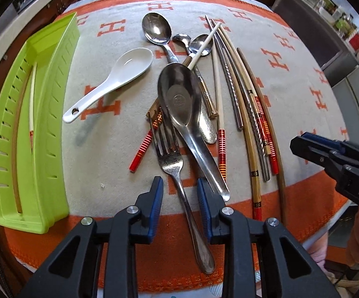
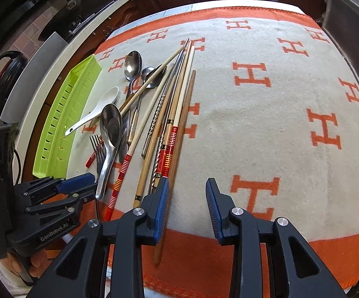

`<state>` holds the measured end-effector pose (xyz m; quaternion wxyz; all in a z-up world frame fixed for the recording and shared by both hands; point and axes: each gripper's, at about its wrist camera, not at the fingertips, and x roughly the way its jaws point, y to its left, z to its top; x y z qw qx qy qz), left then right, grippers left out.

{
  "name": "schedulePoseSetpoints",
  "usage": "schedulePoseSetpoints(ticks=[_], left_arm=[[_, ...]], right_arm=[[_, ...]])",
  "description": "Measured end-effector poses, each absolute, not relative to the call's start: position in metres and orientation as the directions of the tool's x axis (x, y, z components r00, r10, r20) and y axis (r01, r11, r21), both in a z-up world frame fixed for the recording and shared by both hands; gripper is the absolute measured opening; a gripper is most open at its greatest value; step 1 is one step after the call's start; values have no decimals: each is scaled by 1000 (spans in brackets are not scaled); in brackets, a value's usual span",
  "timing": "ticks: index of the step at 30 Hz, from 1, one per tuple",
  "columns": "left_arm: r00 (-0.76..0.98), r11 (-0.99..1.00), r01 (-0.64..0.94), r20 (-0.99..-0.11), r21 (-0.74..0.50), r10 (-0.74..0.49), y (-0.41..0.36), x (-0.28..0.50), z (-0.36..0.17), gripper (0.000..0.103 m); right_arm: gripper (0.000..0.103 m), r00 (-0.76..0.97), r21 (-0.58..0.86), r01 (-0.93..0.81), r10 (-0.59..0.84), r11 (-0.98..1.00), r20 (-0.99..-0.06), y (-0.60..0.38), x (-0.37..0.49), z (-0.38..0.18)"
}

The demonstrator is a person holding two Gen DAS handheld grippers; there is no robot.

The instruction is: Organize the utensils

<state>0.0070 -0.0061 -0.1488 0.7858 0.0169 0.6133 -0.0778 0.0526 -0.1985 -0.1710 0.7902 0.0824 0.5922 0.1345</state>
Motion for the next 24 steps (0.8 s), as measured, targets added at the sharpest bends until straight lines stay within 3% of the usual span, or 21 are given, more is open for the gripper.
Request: schedulePoseSetpoints(ticks=[2,4,15,21,24], left_arm=[[248,988,154,-966,-33,-71,-11,6,-149,25],[263,988,150,-963,-23,-63,-12,6,-148,7],[309,993,47,-943,-112,-121,37,-6,-130,2],[326,988,12,-933,-157,-152,57,-12,-116,2],[337,985,8,-927,-175,-168,66,-15,-105,2]], right_arm=[[32,264,287,-123,310,950,-913,-198,52,-171],[32,262,287,-129,312,949,-913,-198,52,-171],[29,245,271,-158,304,949,-921,-181,67,-185],[8,269,196,-186,241,963,-932,-166,72,-184],[6,269,181,-181,226,967,-936,-164,73,-184]])
